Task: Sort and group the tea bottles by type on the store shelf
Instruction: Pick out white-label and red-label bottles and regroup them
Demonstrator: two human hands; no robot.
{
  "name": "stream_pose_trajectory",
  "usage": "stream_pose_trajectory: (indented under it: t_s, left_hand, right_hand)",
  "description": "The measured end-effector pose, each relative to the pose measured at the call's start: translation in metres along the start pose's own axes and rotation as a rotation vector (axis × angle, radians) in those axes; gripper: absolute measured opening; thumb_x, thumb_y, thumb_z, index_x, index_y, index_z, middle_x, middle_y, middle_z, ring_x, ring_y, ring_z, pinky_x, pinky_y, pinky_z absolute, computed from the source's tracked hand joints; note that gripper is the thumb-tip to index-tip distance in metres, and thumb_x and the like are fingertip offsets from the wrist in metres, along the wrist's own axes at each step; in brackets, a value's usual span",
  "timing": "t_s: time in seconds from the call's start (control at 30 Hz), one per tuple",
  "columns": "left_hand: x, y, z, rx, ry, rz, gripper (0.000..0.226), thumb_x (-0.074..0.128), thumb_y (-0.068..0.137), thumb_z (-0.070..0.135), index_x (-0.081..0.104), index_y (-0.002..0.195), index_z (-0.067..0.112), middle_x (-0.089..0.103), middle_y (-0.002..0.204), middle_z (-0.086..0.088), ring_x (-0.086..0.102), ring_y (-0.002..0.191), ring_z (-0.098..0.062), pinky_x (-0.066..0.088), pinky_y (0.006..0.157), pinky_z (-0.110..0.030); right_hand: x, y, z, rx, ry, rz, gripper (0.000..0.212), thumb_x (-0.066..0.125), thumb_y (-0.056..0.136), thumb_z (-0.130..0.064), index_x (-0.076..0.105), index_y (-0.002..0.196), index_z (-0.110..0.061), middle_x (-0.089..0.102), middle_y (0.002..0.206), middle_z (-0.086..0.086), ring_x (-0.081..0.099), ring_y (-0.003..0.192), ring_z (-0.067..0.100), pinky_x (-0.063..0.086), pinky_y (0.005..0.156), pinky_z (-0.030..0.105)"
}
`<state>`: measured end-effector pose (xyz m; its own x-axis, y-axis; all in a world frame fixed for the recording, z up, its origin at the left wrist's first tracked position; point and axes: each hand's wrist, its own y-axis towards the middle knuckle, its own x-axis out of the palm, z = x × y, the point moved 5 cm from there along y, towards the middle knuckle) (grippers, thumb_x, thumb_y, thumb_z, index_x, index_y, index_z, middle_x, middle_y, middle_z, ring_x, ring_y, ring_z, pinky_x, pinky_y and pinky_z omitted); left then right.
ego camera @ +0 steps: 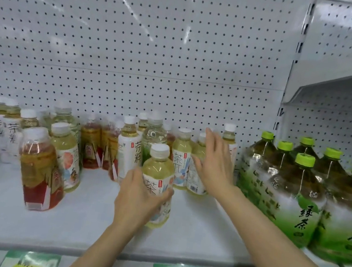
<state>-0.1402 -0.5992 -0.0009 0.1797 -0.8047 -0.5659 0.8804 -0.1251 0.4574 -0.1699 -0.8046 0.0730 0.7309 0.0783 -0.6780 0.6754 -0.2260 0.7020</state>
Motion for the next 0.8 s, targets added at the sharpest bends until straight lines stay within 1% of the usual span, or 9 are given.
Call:
stream_pose_trajectory:
  t_s: [0.07, 0.13, 0.23, 0.3, 0.4, 0.53, 0.63, 0.73, 0.8]
  left_hand:
    - [0.0, -0.003, 0.003, 0.012, -0.049, -0.018, 0.073, 0.062, 0.058, 0.079, 0.046, 0.113, 0.033, 0.061, 0.11, 0.01, 0.061, 0.103, -0.016, 0.057, 0.081, -0.045]
    - [0.003, -0.003, 0.005, 0.019, -0.126, -0.072, 0.068, 0.068, 0.064, 0.07, 0.038, 0.113, 0.035, 0.062, 0.114, 0.009, 0.063, 0.103, -0.018, 0.056, 0.083, -0.045]
    - [0.006, -0.003, 0.003, 0.025, -0.235, -0.18, 0.072, 0.079, 0.068, 0.057, 0.028, 0.116, 0.041, 0.061, 0.116, 0.013, 0.064, 0.102, -0.017, 0.055, 0.087, -0.042]
    - [0.005, -0.001, -0.003, -0.002, -0.324, -0.256, 0.076, 0.08, 0.06, 0.058, 0.032, 0.117, 0.043, 0.063, 0.115, 0.017, 0.065, 0.102, -0.012, 0.056, 0.09, -0.044]
    - [0.005, 0.002, -0.007, -0.002, -0.368, -0.308, 0.076, 0.086, 0.063, 0.048, 0.035, 0.119, 0.045, 0.065, 0.116, 0.017, 0.065, 0.104, -0.009, 0.056, 0.093, -0.043]
    - [0.013, 0.004, 0.004, 0.017, -0.335, -0.247, 0.077, 0.087, 0.059, 0.052, 0.04, 0.118, 0.037, 0.065, 0.116, 0.015, 0.065, 0.105, -0.012, 0.057, 0.09, -0.044]
    - [0.027, 0.009, 0.016, 0.018, -0.305, -0.185, 0.078, 0.091, 0.064, 0.041, 0.04, 0.122, 0.028, 0.064, 0.12, 0.007, 0.064, 0.108, -0.018, 0.055, 0.091, -0.042]
    - [0.04, 0.016, 0.024, 0.0, -0.261, -0.135, 0.078, 0.09, 0.067, 0.039, 0.038, 0.123, 0.022, 0.063, 0.124, 0.0, 0.063, 0.112, -0.024, 0.053, 0.092, -0.042]
    - [0.047, 0.018, 0.028, -0.017, -0.245, -0.105, 0.079, 0.089, 0.068, 0.039, 0.038, 0.125, 0.019, 0.058, 0.126, -0.002, 0.06, 0.115, -0.025, 0.051, 0.092, -0.04]
  right_hand:
    - [0.009, 0.018, -0.004, 0.055, -0.074, 0.004, 0.078, 0.05, 0.098, -0.043, 0.009, 0.155, -0.009, 0.032, 0.152, 0.018, 0.028, 0.139, 0.034, 0.028, 0.116, 0.044]
    - [0.014, 0.03, -0.005, 0.082, -0.117, 0.035, 0.07, 0.047, 0.1, -0.042, 0.017, 0.152, -0.007, 0.043, 0.141, 0.018, 0.039, 0.127, 0.033, 0.037, 0.106, 0.041]
    - [0.019, 0.039, -0.004, 0.095, -0.096, 0.036, 0.045, 0.048, 0.101, -0.026, 0.036, 0.14, -0.007, 0.046, 0.132, 0.016, 0.048, 0.116, 0.029, 0.043, 0.095, 0.035]
    - [0.02, 0.041, -0.001, 0.093, -0.005, 0.038, 0.04, 0.05, 0.101, -0.016, 0.043, 0.139, -0.008, 0.045, 0.134, 0.014, 0.051, 0.117, 0.026, 0.044, 0.097, 0.033]
    - [0.014, 0.036, 0.003, 0.004, 0.208, -0.004, 0.039, 0.049, 0.101, -0.02, 0.048, 0.139, -0.011, 0.046, 0.135, 0.009, 0.051, 0.114, 0.018, 0.042, 0.101, 0.031]
    - [0.01, 0.027, 0.002, -0.209, 0.299, 0.035, 0.033, 0.052, 0.1, -0.018, 0.056, 0.131, -0.006, 0.053, 0.125, 0.011, 0.051, 0.106, 0.016, 0.045, 0.095, 0.031]
    - [0.016, 0.027, 0.003, -0.224, 0.292, 0.079, 0.031, 0.054, 0.098, -0.015, 0.058, 0.127, -0.003, 0.055, 0.123, 0.015, 0.055, 0.106, 0.026, 0.049, 0.092, 0.038]
    - [0.016, 0.026, 0.002, -0.235, 0.249, 0.082, 0.041, 0.046, 0.098, -0.03, 0.06, 0.125, -0.003, 0.059, 0.121, 0.014, 0.059, 0.104, 0.028, 0.054, 0.086, 0.044]
    - [0.005, 0.024, 0.007, -0.264, 0.219, 0.191, 0.042, 0.046, 0.097, -0.033, 0.063, 0.121, -0.003, 0.063, 0.117, 0.013, 0.06, 0.103, 0.027, 0.054, 0.085, 0.041]
